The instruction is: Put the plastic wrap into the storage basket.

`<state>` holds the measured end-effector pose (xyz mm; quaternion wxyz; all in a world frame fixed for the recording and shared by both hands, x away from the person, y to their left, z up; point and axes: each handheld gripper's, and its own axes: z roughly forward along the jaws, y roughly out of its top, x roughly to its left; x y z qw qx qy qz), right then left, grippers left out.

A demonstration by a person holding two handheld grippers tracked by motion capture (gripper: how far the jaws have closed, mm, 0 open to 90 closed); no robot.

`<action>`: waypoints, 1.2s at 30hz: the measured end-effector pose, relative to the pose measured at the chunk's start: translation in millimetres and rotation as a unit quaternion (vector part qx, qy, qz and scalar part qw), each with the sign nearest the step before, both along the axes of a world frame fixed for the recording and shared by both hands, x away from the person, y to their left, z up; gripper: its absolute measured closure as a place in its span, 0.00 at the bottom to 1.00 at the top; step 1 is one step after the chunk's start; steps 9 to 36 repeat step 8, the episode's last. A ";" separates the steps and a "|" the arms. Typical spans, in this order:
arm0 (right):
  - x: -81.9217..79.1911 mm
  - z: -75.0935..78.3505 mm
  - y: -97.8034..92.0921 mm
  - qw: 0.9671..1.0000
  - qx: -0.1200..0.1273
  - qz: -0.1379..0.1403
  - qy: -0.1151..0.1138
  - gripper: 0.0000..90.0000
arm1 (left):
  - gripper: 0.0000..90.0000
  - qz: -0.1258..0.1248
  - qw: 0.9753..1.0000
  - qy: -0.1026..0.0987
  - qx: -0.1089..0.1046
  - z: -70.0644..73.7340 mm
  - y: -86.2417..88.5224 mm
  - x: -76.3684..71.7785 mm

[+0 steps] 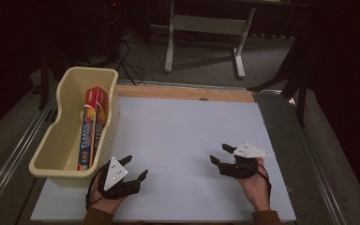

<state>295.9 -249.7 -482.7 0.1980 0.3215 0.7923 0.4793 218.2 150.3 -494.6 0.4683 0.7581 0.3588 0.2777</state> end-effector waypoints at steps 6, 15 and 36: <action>-13.4 -7.7 -20.6 1.000 0.007 -0.011 -0.021 0.33 | 0.31 0.007 1.000 0.001 -0.001 0.2 1.0 -0.1; -15.4 -10.5 -25.0 1.000 0.013 -0.013 -0.017 0.31 | 0.31 0.009 1.000 0.002 0.001 -0.1 1.2 0.9; -15.4 -10.5 -25.0 1.000 0.013 -0.013 -0.017 0.31 | 0.31 0.009 1.000 0.002 0.001 -0.1 1.2 0.9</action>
